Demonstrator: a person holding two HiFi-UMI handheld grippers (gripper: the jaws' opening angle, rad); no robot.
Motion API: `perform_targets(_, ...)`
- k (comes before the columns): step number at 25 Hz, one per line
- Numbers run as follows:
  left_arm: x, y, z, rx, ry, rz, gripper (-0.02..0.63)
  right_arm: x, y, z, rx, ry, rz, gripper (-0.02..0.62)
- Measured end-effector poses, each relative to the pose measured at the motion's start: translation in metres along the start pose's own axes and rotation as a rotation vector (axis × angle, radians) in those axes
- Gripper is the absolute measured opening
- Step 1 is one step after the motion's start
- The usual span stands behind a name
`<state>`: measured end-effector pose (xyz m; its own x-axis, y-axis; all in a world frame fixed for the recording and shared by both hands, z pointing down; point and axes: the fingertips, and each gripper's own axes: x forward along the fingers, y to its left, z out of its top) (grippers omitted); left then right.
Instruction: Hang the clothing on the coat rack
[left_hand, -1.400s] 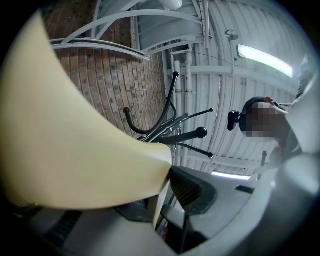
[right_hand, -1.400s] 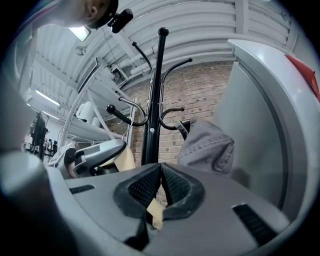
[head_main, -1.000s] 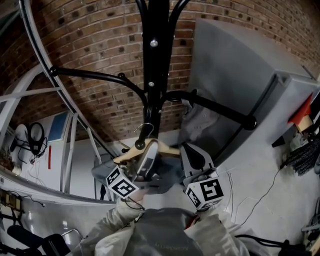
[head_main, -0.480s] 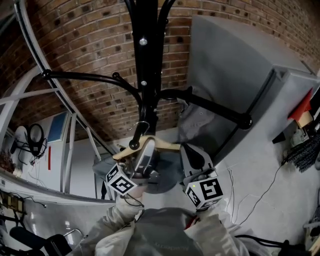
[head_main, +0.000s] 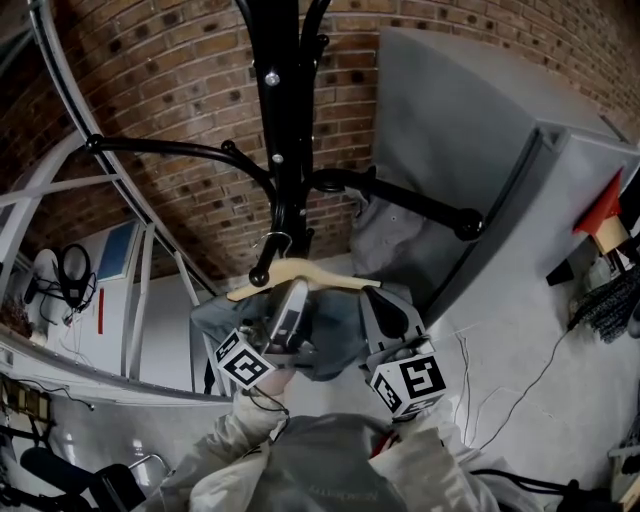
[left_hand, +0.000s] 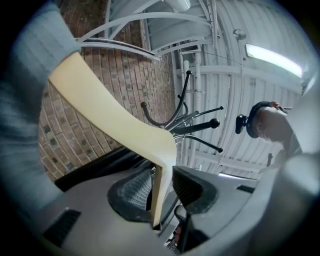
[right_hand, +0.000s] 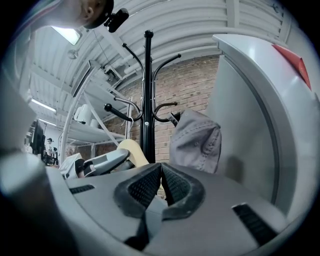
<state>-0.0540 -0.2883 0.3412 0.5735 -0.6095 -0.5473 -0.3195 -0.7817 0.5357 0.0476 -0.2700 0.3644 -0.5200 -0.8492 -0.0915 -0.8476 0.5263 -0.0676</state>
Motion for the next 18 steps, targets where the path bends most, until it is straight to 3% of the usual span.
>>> perform_targets(9, -0.015, -0.007, -0.009, 0.042, -0.017, 0.077, 0.126, -0.014, 0.004, -0.001, 0.006, 0.015, 0.065, 0.025)
perform_targets(18, -0.046, -0.03, -0.027, 0.148, -0.019, 0.188, 0.093, -0.035, 0.018, -0.015, 0.039, 0.046, 0.167, 0.025)
